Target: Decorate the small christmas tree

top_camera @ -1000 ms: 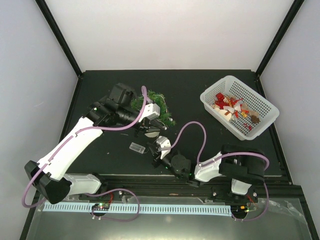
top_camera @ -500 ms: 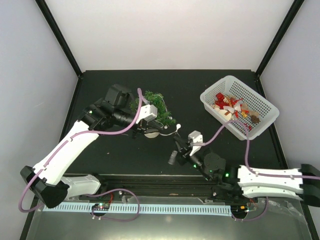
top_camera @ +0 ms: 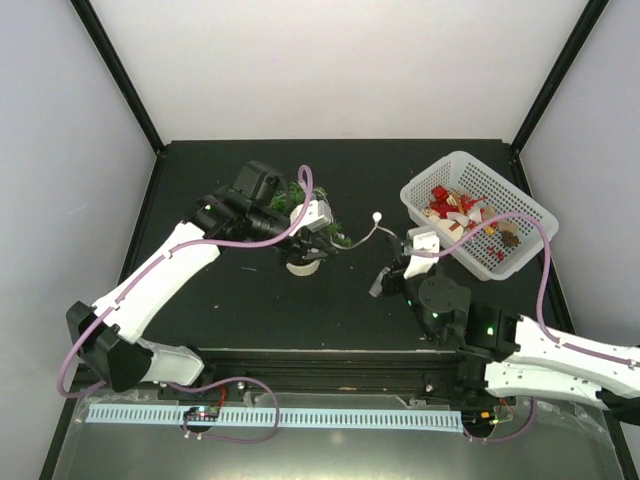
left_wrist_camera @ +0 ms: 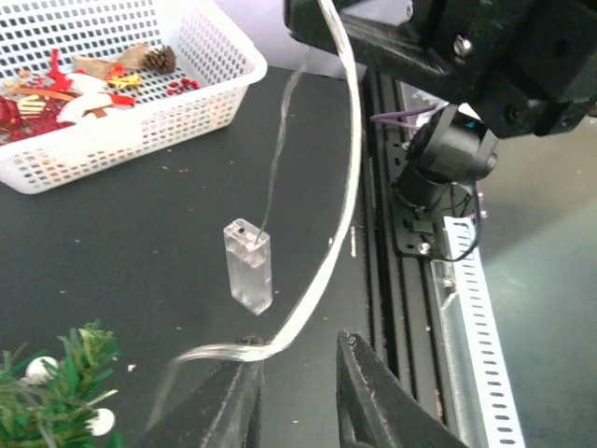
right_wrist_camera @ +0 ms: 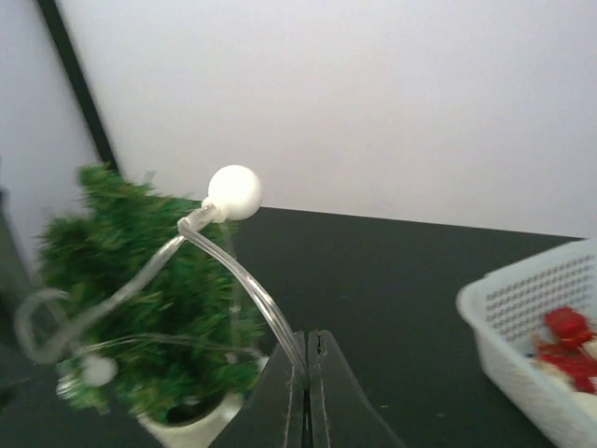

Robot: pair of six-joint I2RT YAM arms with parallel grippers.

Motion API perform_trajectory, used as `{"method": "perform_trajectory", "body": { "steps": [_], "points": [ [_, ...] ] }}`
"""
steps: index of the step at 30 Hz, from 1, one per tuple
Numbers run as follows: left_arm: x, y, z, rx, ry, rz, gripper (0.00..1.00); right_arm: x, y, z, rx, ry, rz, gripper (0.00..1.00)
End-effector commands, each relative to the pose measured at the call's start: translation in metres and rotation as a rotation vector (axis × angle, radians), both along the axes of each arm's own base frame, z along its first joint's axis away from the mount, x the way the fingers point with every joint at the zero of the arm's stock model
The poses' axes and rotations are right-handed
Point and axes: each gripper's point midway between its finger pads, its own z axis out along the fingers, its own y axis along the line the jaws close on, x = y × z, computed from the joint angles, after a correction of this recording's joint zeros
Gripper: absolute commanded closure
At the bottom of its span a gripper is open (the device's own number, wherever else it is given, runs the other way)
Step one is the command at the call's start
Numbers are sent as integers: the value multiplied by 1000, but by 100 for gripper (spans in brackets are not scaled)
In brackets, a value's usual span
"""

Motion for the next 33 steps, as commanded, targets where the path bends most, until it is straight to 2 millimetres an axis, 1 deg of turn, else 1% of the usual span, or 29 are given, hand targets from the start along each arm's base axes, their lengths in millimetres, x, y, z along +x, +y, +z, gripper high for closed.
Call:
{"method": "perform_trajectory", "body": {
  "steps": [1, 3, 7, 10, 14, 17, 19, 20, 22, 24, 25, 26, 29, 33],
  "points": [
    [17, -6, 21, -27, -102, 44, 74, 24, -25, 3, -93, 26, -152, 99],
    [24, -6, 23, -26, -127, 65, 69, 33, -29, 10, -83, 30, -176, 99],
    [29, -5, 32, -34, -169, 89, 66, 48, -35, 30, -89, 12, -221, 99],
    [32, -4, 40, -47, -201, 111, 58, 61, -43, 43, -93, 12, -265, 99],
    [37, -3, 43, -45, -227, 134, 48, 83, -47, 57, -78, 19, -304, 99],
    [40, 1, 46, -40, -254, 167, 41, 105, -39, 61, -87, 37, -304, 99],
    [44, 5, 47, -30, -283, 201, 33, 122, -30, 62, -102, 55, -302, 99],
    [42, 11, 55, -41, -318, 225, 30, 130, -24, 60, -111, 69, -297, 99],
    [49, 21, 63, -37, -377, 296, 22, 146, -12, 58, -117, 90, -287, 99],
    [55, 32, 70, -31, -423, 361, 17, 162, -1, 52, -132, 111, -282, 99],
    [55, 38, 74, -33, -441, 385, 15, 168, 2, 49, -142, 119, -287, 99],
    [55, 45, 79, -38, -459, 404, 14, 177, 8, 42, -159, 135, -288, 99],
    [57, 64, 89, -46, -497, 465, 12, 194, 19, 39, -167, 143, -279, 99],
    [62, 91, 93, -29, -525, 555, 11, 212, 37, 37, -204, 136, -259, 99]
  ]
}}
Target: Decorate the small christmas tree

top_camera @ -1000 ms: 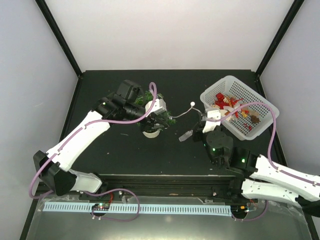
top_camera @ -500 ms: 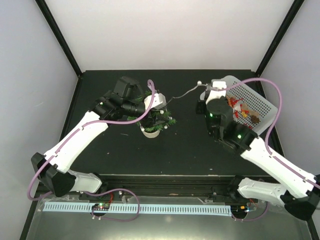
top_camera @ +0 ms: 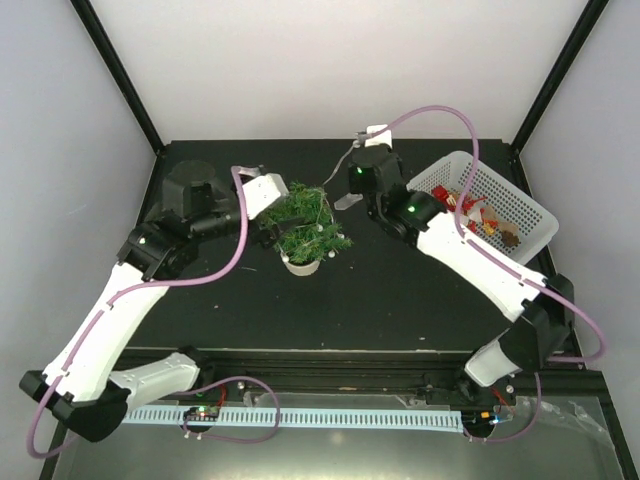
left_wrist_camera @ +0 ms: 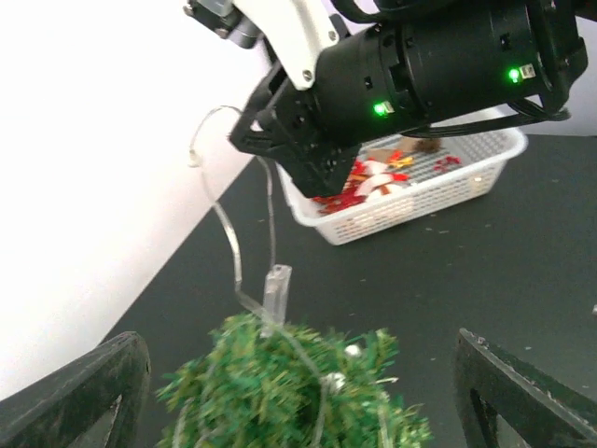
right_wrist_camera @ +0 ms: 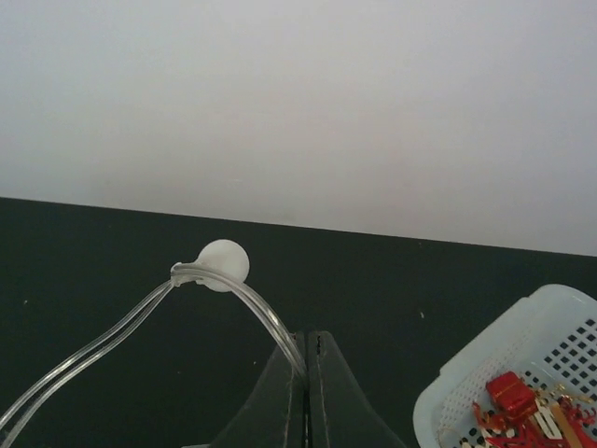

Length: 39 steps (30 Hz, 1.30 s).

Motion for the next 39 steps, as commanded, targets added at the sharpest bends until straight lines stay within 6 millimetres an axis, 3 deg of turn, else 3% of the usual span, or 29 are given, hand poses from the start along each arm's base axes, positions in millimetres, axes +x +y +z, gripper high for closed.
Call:
{"method": "perform_trajectory", "body": {
  "steps": [1, 6, 13, 17, 22, 24, 26, 27, 29, 32, 39],
  "points": [
    [14, 31, 3, 4, -38, 135, 11, 16, 18, 17, -11, -27, 40, 99],
    [18, 58, -2, 12, -43, 220, 11, 38, 45, 14, -46, -15, 91, 99],
    [20, 69, -12, -3, -25, 263, 11, 61, 82, 8, -75, 28, 176, 99],
    [39, 80, -16, 16, -42, 339, 10, 66, 99, 9, -79, 34, 243, 99],
    [70, 92, -2, -55, -10, 360, 20, 55, 113, 17, -53, 6, 356, 99],
    [88, 101, 5, -100, 7, 362, 31, 49, 116, 20, -40, -13, 396, 99],
    [107, 104, 14, -141, 26, 323, 49, 41, 119, 24, -24, -40, 445, 99],
    [114, 103, 18, -160, 50, 282, 52, 37, 121, 26, -17, -52, 470, 99],
    [136, 98, 10, -180, 133, 194, 45, 26, 125, 31, 0, -82, 531, 99],
    [152, 86, -3, -189, 195, 52, 37, 15, 128, 39, 26, -129, 592, 99],
    [180, 72, -33, -238, 259, -104, 33, 7, 136, 54, 49, -199, 656, 99]
  ]
}}
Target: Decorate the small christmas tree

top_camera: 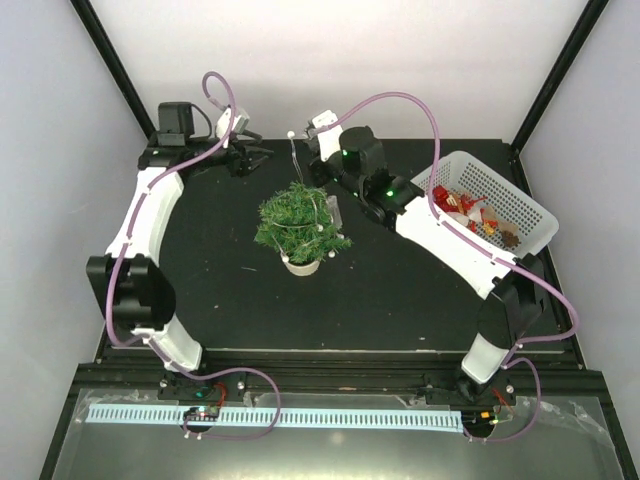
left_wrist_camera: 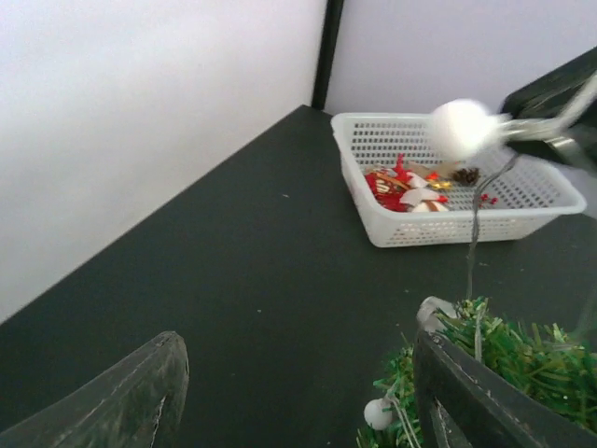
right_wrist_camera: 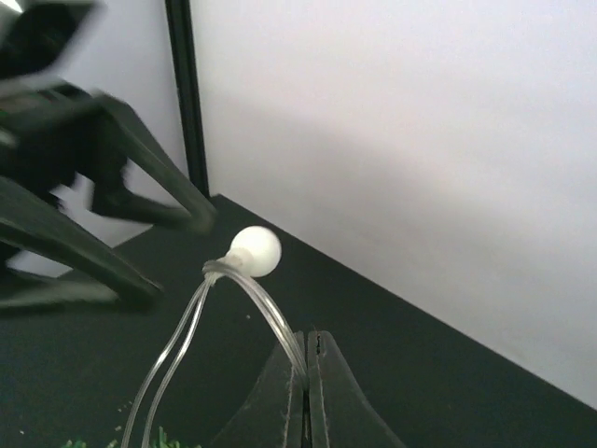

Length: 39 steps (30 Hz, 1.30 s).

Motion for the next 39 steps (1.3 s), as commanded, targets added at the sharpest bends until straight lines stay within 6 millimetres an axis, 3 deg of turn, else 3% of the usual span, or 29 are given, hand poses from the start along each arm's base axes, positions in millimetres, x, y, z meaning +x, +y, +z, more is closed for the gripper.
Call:
{"method": "perform_trajectory", "body": {
  "steps": [1, 11, 19, 29, 33, 39],
  "points": [
    [-2, -15, 10, -84, -26, -173, 34, -5, 7, 34, 69, -106, 67, 99],
    [10, -30, -10, -265, 67, -387, 46, 5, 19, 37, 91, -124, 97, 99],
    [4, -55, -17, -315, 66, -531, 39, 8, 26, 34, 107, -111, 121, 99],
    [-2, -79, -17, -342, 94, -644, 41, 9, 29, 34, 120, -100, 132, 99],
    [-5, -84, -18, -346, 117, -673, 53, 10, 29, 32, 121, -95, 128, 99],
    [-12, -88, -23, -326, 139, -690, 89, 12, 27, 31, 132, -88, 124, 99]
  ]
}}
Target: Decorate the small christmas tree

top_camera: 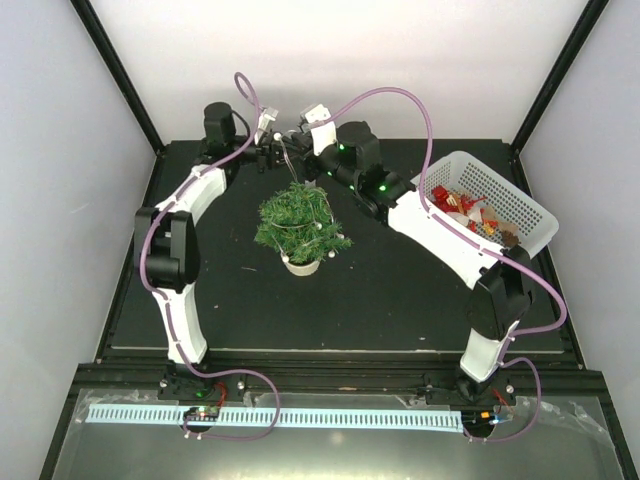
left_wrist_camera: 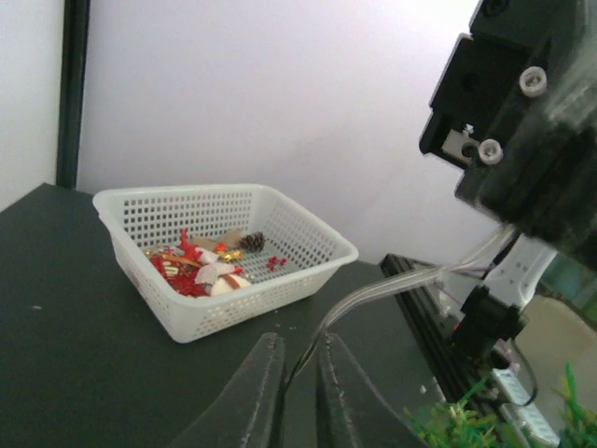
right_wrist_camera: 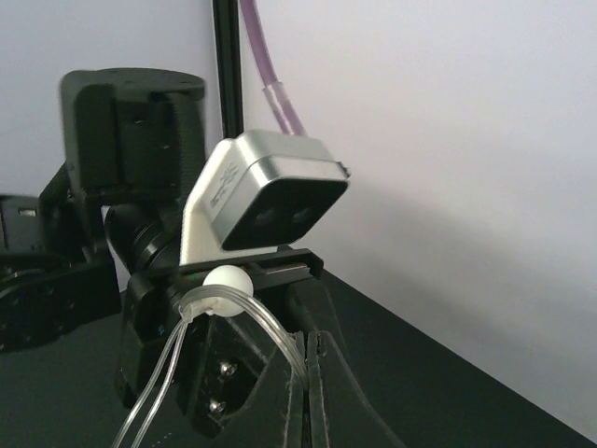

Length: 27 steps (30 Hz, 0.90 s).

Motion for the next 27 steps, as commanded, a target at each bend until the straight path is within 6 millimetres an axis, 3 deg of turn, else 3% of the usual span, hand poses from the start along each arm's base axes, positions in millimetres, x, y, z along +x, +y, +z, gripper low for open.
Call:
{"method": "perform_trajectory", "body": {
  "steps": [1, 6, 14, 24, 27],
  "points": [
    [-18, -2, 9, 5, -48, -94, 95, 6, -1, 15, 50, -24, -1, 99],
    [-15, 1, 11, 13, -54, -68, 98, 8, -3, 11, 48, -15, -12, 99],
    [6, 20, 19, -4, -42, 4, 98, 8, -10, 6, 53, -3, -22, 96],
    [17, 28, 38, -22, -93, 67, 98, 7, -6, 14, 64, -2, -2, 94],
    [26, 26, 42, 25, -179, 168, 99, 7, -5, 18, 66, -7, 2, 94]
  ]
}}
